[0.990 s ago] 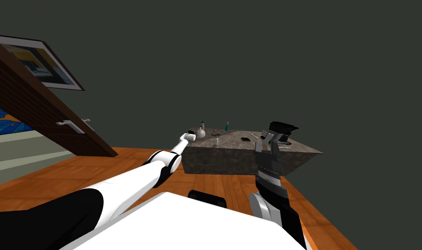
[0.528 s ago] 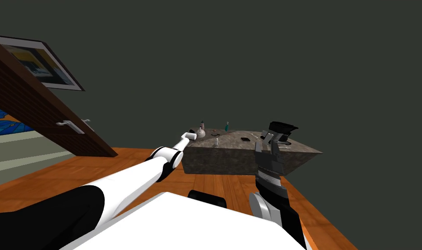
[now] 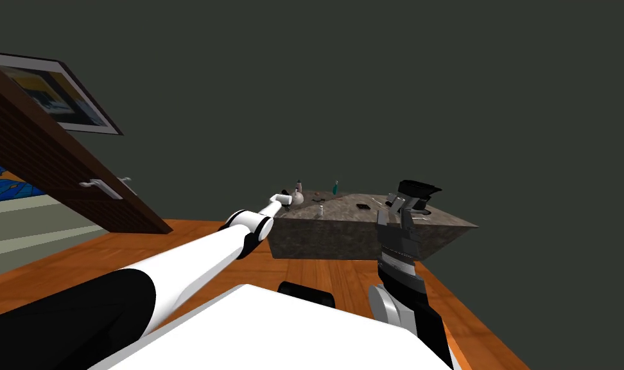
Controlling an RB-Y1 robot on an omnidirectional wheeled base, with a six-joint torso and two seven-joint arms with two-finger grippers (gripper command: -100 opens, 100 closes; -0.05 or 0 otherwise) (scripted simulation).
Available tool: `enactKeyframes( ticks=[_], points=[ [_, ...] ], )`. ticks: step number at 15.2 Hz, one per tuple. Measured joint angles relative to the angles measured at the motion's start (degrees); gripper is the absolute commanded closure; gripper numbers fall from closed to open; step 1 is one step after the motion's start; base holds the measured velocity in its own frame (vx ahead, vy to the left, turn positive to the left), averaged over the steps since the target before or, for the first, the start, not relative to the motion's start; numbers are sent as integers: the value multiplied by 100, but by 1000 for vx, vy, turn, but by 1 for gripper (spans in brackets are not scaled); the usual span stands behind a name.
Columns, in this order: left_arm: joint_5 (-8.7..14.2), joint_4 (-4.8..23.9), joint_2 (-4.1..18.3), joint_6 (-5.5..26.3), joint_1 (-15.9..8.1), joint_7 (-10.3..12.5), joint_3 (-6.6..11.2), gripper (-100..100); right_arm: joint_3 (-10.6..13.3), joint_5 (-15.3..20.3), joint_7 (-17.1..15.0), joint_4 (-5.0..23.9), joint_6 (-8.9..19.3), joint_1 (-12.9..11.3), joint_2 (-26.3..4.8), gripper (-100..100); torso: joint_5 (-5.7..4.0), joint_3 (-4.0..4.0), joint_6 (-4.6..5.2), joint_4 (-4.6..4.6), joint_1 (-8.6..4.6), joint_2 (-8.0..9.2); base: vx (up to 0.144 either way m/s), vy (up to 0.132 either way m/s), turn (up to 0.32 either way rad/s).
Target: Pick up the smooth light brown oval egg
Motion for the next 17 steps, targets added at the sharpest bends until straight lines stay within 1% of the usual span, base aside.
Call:
enactKeyframes(
  ticks=[1,4,6,7,8,9,10,11,12,13,14,15,17],
  points=[
    [2,83,6,58,-52,7,-6,-100,0,0,0,0,0,0,0,0,0,-1,0,-1,0,-1,36,27,-10],
    [34,643,72,145,-382,-4,-25,-100,0,0,0,0,0,0,0,0,1,-7,0,-2,6,-13,76,43,-20],
    [36,859,113,244,-499,6,-46,-100,-1,0,0,0,0,1,-1,0,4,-18,-2,-6,19,-33,115,60,-16],
    [38,901,120,253,-520,6,-48,-100,0,0,0,0,0,1,0,0,4,-18,-1,-8,15,-30,58,36,160],
    [18,694,58,320,-421,26,-84,-100,-1,0,0,0,0,2,0,0,4,-14,-5,-7,12,-22,64,40,283],
    [-37,194,-60,508,-175,95,-153,-100,-1,0,0,0,0,2,0,0,5,-12,-7,-6,12,-19,50,24,181],
    [-74,23,-133,611,-111,155,-199,-100,-1,0,0,0,0,1,0,0,3,-9,-3,-5,8,-15,30,5,20],
    [-75,76,-147,583,-184,167,-211,-100,0,0,0,0,0,0,0,0,0,-5,1,-2,0,-8,13,-3,-38],
    [-64,242,-144,488,-297,154,-210,-100,0,0,0,0,0,0,0,0,-1,-2,2,-1,-6,-1,4,-6,-31],
    [-54,374,-137,422,-345,136,-207,-100,0,0,0,0,0,0,0,0,-1,2,0,-1,-8,5,22,4,151],
    [-52,590,-177,337,-444,125,-230,-100,0,0,0,0,0,1,0,0,-1,2,-3,0,-7,4,37,11,184],
    [-61,620,-225,307,-445,131,-260,-100,0,0,0,0,0,1,0,0,0,0,-3,-1,-4,1,34,9,73],
    [-100,361,-288,433,-308,183,-301,-100,0,0,0,0,0,0,0,0,0,1,0,-1,-3,3,23,9,32]
  ],
)
